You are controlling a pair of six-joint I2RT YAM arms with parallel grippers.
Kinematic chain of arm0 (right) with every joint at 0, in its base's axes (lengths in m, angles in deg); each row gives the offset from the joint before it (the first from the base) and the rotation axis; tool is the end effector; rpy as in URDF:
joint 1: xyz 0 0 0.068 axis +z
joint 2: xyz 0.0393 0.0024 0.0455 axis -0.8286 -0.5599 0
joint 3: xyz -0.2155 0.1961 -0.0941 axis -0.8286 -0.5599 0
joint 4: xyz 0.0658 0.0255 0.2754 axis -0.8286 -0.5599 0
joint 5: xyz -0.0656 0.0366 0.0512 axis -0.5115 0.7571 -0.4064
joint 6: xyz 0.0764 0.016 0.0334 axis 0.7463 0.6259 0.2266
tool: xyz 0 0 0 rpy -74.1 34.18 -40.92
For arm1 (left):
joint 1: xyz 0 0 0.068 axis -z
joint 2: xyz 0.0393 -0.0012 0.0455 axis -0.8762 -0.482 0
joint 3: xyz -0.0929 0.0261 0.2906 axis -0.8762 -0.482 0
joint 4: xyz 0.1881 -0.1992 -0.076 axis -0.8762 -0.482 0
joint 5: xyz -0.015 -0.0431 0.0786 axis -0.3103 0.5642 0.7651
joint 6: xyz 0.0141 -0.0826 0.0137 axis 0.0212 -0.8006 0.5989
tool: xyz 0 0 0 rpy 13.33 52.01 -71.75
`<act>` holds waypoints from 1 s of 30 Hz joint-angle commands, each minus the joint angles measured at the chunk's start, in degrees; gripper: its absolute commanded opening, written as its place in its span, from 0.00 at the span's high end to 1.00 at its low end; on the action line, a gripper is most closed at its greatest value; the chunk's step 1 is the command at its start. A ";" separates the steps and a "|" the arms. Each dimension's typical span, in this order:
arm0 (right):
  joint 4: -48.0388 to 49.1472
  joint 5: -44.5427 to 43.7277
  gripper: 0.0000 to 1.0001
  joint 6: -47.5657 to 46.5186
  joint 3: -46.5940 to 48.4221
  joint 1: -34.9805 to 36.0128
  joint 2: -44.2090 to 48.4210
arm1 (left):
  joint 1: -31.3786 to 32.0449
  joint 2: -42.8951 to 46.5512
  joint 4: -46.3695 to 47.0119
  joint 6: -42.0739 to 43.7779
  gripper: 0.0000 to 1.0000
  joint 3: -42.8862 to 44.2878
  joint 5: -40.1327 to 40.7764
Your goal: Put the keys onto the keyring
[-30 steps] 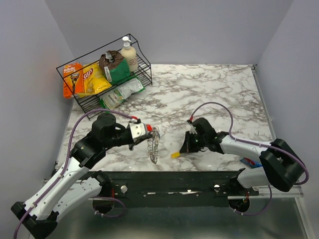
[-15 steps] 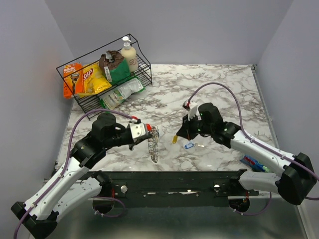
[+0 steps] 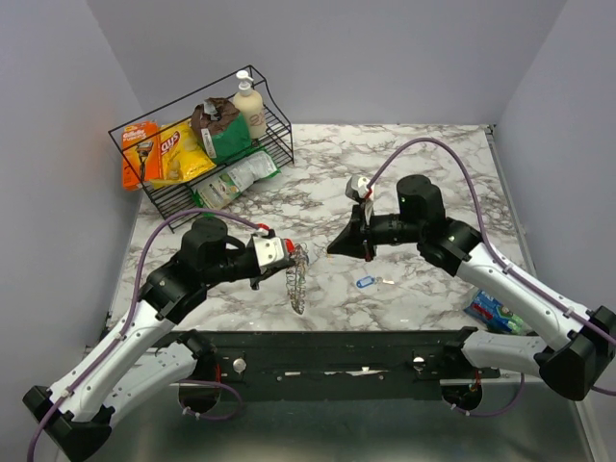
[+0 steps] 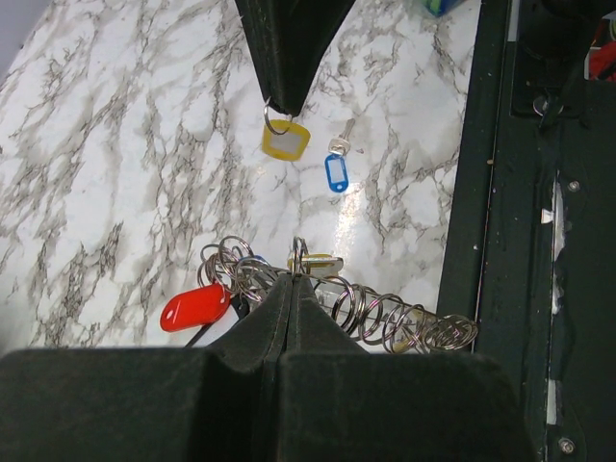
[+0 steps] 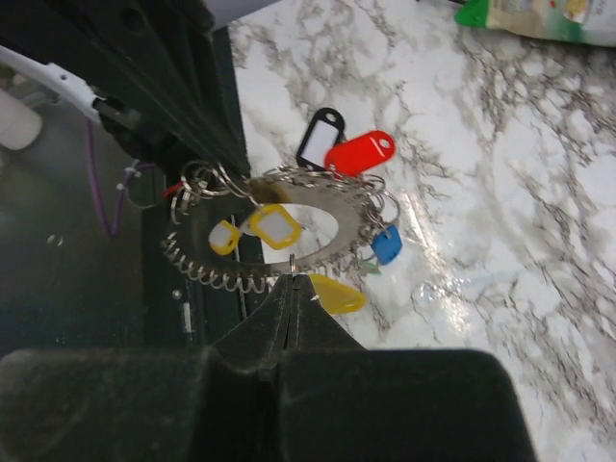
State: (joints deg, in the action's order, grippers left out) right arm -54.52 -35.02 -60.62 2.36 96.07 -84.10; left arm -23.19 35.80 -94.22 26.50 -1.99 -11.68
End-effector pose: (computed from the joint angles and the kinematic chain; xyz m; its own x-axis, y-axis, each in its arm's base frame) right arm 0.1927 0.2260 0.3599 -0.2777 -0.2467 -0.9284 -0.9534 0.1891 0.2350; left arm 0.1211 -0.1466 0.3467 0.0496 0.3161 -0.9474 0.9585 0.2517 0.1341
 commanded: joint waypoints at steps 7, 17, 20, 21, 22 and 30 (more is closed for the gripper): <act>-4.70 9.83 1.00 -1.64 7.06 1.98 -3.80 | 0.15 -0.65 2.38 0.42 1.00 0.67 -0.52; -4.70 6.93 1.00 0.56 10.31 6.99 -9.08 | 0.15 -1.00 2.64 0.42 1.00 0.85 -0.87; -4.70 6.49 1.00 0.56 10.75 7.52 -10.05 | 0.15 -1.00 2.64 0.42 1.00 0.85 -0.96; -4.70 6.31 1.00 0.56 10.84 7.61 -10.14 | 0.15 -0.91 2.64 0.33 1.00 0.85 -1.04; -4.70 6.14 1.00 2.04 10.93 7.69 -10.48 | 0.15 -0.91 2.64 0.42 1.00 0.76 -1.13; -4.44 2.97 1.00 2.84 11.19 7.78 -11.19 | 0.15 -0.91 2.64 0.25 1.00 0.59 -1.40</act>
State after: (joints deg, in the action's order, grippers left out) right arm -58.41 -29.77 -58.92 11.58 103.37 -94.70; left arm -23.19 34.55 -94.20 26.50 -1.99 -11.71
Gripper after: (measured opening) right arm 0.008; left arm 0.008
